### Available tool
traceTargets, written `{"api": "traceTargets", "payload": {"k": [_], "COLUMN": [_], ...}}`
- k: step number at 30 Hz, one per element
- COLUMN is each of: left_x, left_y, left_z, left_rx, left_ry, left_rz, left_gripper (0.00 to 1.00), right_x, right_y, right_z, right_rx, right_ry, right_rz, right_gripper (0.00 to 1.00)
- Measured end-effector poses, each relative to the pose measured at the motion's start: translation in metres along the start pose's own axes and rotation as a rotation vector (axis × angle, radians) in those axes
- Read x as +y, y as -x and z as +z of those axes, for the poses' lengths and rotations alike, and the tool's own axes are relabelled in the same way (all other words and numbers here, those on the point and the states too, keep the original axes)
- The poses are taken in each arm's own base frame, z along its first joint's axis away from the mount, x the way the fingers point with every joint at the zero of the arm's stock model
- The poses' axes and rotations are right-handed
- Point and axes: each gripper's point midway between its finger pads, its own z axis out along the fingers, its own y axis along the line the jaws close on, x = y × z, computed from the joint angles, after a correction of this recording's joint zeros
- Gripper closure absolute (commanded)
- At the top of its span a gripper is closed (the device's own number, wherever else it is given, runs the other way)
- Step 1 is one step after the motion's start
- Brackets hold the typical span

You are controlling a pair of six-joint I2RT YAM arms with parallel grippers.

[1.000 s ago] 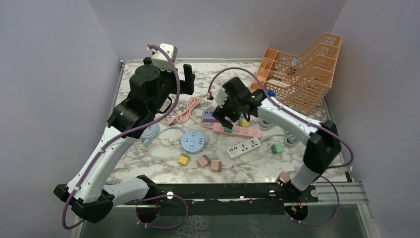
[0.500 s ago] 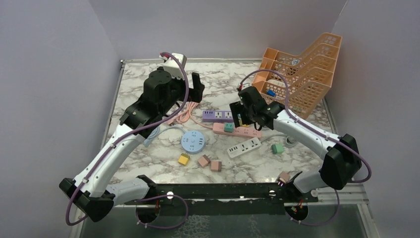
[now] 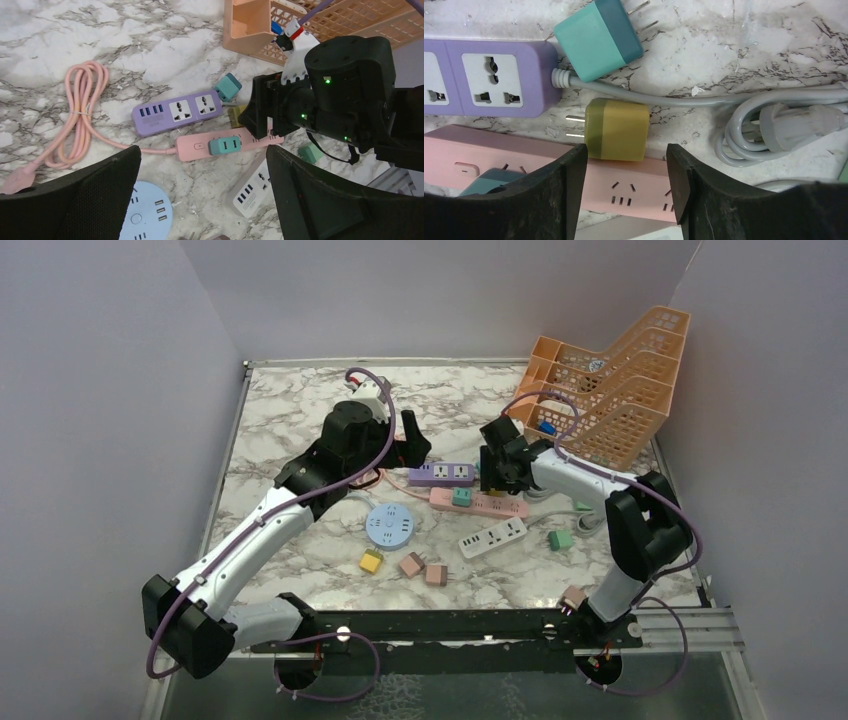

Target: Insert the plug

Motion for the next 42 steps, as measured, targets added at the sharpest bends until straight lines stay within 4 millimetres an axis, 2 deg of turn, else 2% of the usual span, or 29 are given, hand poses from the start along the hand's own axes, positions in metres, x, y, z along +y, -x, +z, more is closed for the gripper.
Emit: {"api": "traceTargets", "payload": {"k": [12,19,26,31,38,42], "left_x": [-0.008,-0.011,-0.011,-0.016,-0.030,-0.038], "left_y": [-0.013,-0.014,-0.027,-0.045,-0.076,-0.078], "left_z": [0.014,0.015,0.019,0.026,0.043,0.052], "left_rx": [0.050,0.050,0.086,0.134,0.231,0.236], "left_ry": [-0.040,-0.053,-0.065,-0.110,-0.201,-0.239], "left_rz": [-0.078,-0.093,-0.113,-0.159,-0.279,-0.348], "left_gripper": [0.02,0.02,0.02,0.04,0.13,0.14], "right_x": [0.006,0.005,0.008,0.014,0.038,0.055], "right_y": [0.009,0.004,0.001,0.016,0.047,0.059], "right_z": [0.017,0.028,0.024,0.000,-0.061,-0.092], "right_rx": [-0.027,-0.008,-0.019,-0.073,-0.185,-0.237], "right_ry": [0.029,0.033,0.086,0.145,0.338,0.474], "right_rz": [0.024,0.030,0.035,0.052,0.091,0.081], "right_gripper": [0.38,0.60,0.62,0.62,0.61,0.61]}}
